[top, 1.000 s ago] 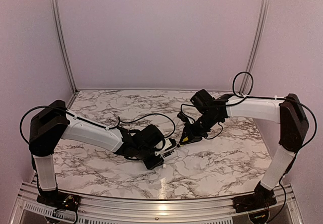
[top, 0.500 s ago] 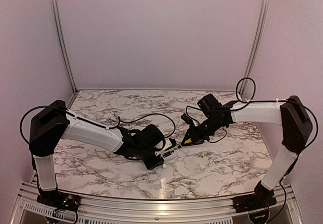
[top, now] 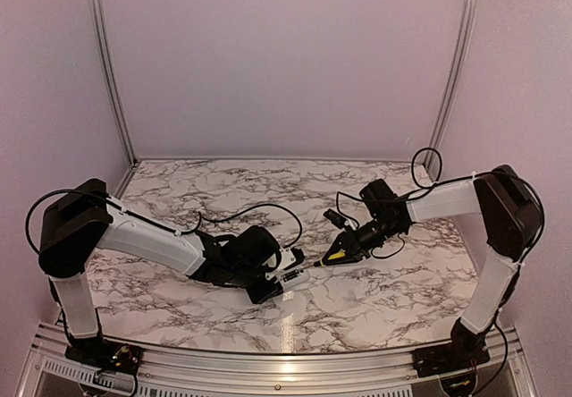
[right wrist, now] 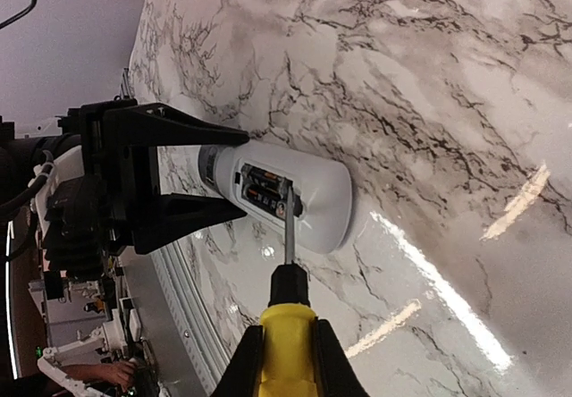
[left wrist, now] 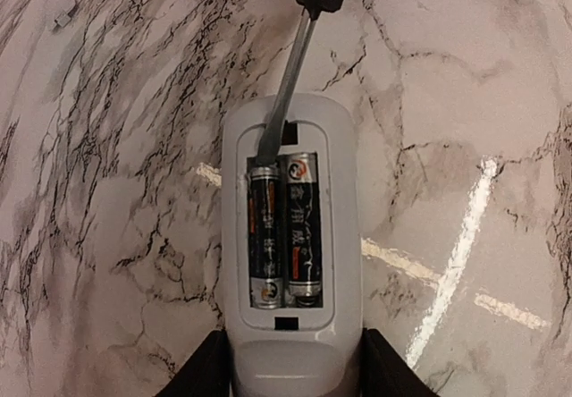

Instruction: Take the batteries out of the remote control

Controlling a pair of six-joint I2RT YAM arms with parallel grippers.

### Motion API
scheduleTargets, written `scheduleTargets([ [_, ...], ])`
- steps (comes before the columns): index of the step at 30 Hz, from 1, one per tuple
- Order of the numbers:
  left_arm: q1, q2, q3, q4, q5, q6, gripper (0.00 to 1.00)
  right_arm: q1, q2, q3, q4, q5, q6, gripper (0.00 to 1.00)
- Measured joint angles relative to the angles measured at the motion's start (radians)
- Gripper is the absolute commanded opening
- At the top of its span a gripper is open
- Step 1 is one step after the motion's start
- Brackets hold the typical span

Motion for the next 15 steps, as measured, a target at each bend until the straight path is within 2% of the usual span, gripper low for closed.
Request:
scheduleTargets([
  [7, 0.000, -0.065, -0.083, 0.016, 0.022, 0.035, 0.00, 0.004, 0.068, -0.016, 0.072, -0.121, -0.011, 0.00],
  [15, 0.002, -0.084, -0.101, 0.006, 0.056, 0.059, 0.00, 0.006, 0.077, -0.049, 0.127, -0.177, 0.023, 0.00],
])
